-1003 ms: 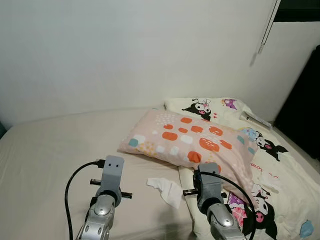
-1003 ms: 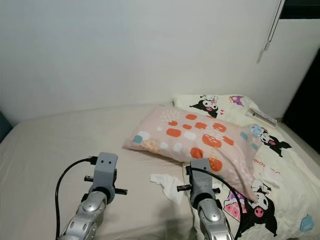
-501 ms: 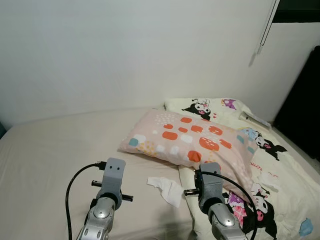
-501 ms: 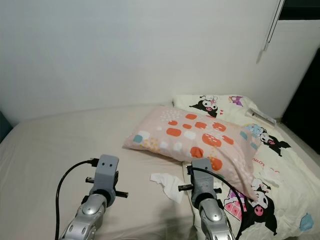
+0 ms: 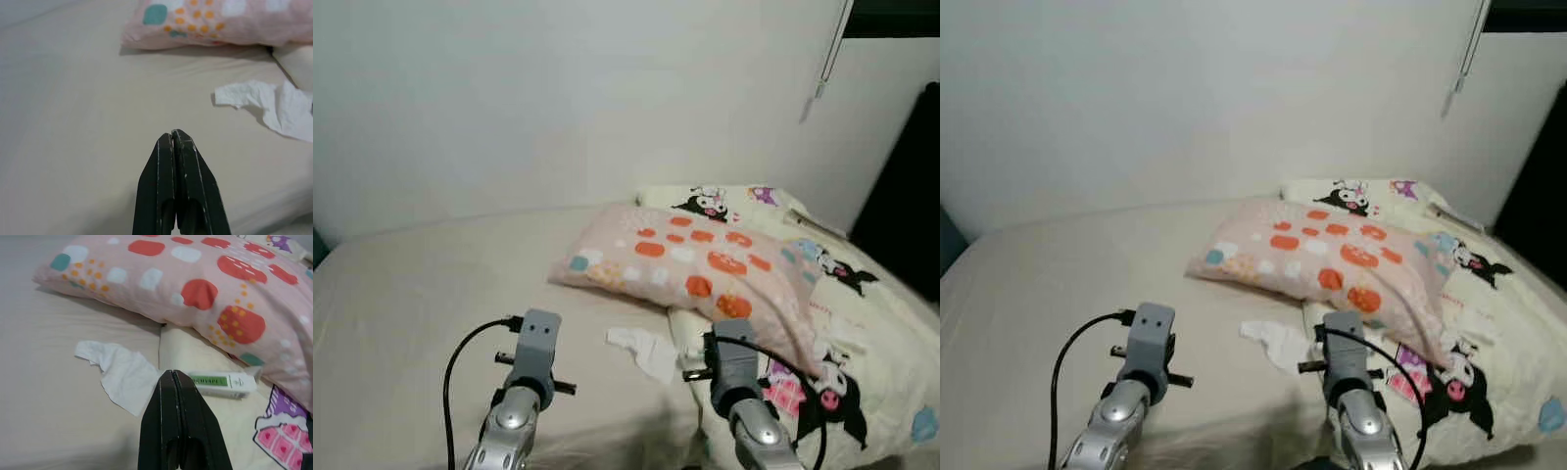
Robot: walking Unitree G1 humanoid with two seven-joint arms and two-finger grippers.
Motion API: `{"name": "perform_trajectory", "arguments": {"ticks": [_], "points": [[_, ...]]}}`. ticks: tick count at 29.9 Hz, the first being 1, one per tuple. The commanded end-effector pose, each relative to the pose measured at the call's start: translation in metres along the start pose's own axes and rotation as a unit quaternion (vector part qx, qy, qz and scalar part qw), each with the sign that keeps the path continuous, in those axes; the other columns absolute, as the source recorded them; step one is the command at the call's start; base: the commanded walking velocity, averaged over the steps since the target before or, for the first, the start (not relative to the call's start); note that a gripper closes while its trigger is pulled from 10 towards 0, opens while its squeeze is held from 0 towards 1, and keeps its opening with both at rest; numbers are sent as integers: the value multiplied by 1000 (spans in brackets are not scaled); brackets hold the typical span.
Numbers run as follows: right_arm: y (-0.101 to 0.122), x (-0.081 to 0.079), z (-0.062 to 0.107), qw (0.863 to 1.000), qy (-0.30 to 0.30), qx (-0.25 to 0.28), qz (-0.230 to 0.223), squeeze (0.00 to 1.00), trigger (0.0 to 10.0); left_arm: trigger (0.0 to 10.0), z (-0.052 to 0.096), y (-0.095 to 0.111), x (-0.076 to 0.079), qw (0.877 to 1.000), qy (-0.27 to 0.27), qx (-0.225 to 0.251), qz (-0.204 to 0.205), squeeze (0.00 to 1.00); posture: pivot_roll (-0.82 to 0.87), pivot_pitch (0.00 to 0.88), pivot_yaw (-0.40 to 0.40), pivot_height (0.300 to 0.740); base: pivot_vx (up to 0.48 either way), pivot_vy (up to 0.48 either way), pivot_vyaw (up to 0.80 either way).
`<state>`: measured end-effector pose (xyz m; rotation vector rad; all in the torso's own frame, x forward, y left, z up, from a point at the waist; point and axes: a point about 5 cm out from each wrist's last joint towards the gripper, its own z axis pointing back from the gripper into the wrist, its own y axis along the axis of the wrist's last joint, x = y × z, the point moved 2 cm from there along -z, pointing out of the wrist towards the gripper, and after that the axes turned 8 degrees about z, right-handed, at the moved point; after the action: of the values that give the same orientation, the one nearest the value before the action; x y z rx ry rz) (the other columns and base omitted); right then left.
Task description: Clean up the room
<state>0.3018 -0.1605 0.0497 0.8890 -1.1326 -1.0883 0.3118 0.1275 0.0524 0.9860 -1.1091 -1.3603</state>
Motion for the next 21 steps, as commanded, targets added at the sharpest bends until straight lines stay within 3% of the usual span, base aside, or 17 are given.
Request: {"name": "perform_trajectory", "arguments": {"ticks": [1,11,16,19,21], "points": [[-4,0,1,1000,-7,-2,8,0,10000,10000,1,4,1,1000,-6,9,2,0,1,32,2,638,0,0,0],[-3,9,0,999,-35,-1,1,0,10000,10000,-1,8,12,999,-46,14,12,0,6,37,6,638,0,0,0],[-6,35,6,991,-127,-4,30,0,10000,10000,-8,2,2,1000,-16,0,16,0,0,39,10,638,0,0,0],[-7,39,7,990,-136,-4,27,0,10000,10000,-8,1,0,1000,-12,-3,19,0,-2,39,10,638,0,0,0],[-9,33,8,994,-104,-7,24,0,10000,10000,-7,-5,1,999,-22,-18,36,0,-5,39,8,638,0,0,0]]}}
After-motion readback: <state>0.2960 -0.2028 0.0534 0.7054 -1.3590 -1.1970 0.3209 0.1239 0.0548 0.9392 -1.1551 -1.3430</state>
